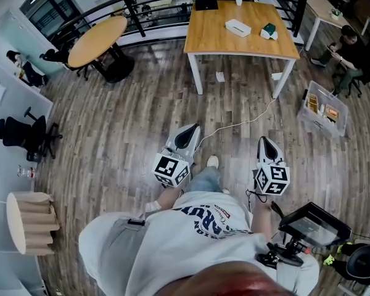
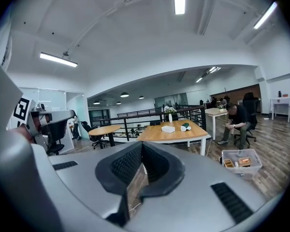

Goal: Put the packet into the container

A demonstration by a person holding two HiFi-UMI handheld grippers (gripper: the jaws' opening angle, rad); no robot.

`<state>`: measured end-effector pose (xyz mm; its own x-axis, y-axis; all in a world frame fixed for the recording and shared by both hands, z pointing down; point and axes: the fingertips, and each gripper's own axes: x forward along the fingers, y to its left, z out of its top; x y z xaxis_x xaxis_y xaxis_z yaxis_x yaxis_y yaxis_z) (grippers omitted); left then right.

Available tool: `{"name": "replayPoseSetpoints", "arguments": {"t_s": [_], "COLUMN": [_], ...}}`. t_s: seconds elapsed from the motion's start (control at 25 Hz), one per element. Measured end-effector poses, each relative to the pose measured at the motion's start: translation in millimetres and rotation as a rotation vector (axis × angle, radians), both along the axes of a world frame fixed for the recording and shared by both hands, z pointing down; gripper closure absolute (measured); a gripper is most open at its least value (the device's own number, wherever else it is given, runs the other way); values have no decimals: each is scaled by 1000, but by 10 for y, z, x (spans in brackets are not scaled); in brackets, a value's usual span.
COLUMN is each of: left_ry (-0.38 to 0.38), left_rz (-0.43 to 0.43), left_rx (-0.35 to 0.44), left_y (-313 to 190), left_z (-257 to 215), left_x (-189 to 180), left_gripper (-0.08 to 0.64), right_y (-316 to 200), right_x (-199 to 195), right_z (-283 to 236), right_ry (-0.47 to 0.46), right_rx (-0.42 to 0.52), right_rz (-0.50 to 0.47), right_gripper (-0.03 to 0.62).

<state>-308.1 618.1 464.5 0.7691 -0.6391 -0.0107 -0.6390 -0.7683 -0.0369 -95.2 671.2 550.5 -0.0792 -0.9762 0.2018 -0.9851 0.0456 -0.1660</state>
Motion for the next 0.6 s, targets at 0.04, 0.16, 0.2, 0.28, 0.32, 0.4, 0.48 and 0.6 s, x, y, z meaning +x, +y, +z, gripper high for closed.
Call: {"name": "replayPoseSetpoints", "arguments": {"t_s": [0.04,0.16,0.2,0.28,0.32,0.4,0.48,0.6], "left_ry": [1,12,14,3,-10,-32,-34,-23], "left_rz": [6,7,9,30,46,77,98,108], "left_rx": [-3,-17,-25,-36,-36,-27,-33,-58], "left_y": [-29,-108,-146,-225,-262,-341,-430,-611], "left_z": [6,39,68,161,215,293,341,393], "left_x": [12,18,25,97,161,295,388,472], "left_gripper": [560,560,560,560,560,560,560,560], "right_y": [-21,-81,-104,-157,-189,-249,-283,-354], "right_x": [-2,-47,-58,-42,-13,61,109,128], "right_z": [-26,-68,-78,-82,-64,8,80,148], "right_ry": [4,32,41,60,66,65,55,53], "right_rx": [0,-11,-14,-19,-24,-41,-59,-83], "right_rz": [-3,-31,-38,-43,-42,-28,-12,-8], "right_gripper": [583,583,583,583,583,583,583,583]}}
